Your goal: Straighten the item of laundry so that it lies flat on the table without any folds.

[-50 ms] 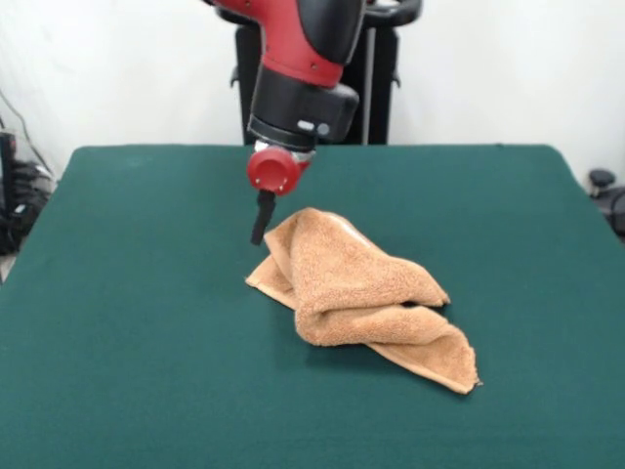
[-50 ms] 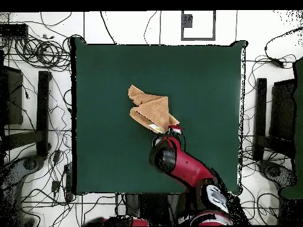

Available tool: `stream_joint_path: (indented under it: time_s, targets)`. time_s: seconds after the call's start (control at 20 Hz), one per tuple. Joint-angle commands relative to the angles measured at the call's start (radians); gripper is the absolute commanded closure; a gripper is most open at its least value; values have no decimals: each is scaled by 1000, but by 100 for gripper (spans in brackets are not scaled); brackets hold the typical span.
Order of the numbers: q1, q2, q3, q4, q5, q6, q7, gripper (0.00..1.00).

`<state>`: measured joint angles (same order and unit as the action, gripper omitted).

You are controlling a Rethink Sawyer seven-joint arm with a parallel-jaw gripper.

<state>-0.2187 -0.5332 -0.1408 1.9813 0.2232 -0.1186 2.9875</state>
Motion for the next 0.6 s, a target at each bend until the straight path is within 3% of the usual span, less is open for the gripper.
stream_joint_path:
  time_s: [0.05,0.3,0.6]
  targets:
    - [-93,-91,294,107,-42,129,66,0]
    - [-176,-88,366,135,-90,96,52,0]
    - [-215,-70,400,140,-134,43,64,0]
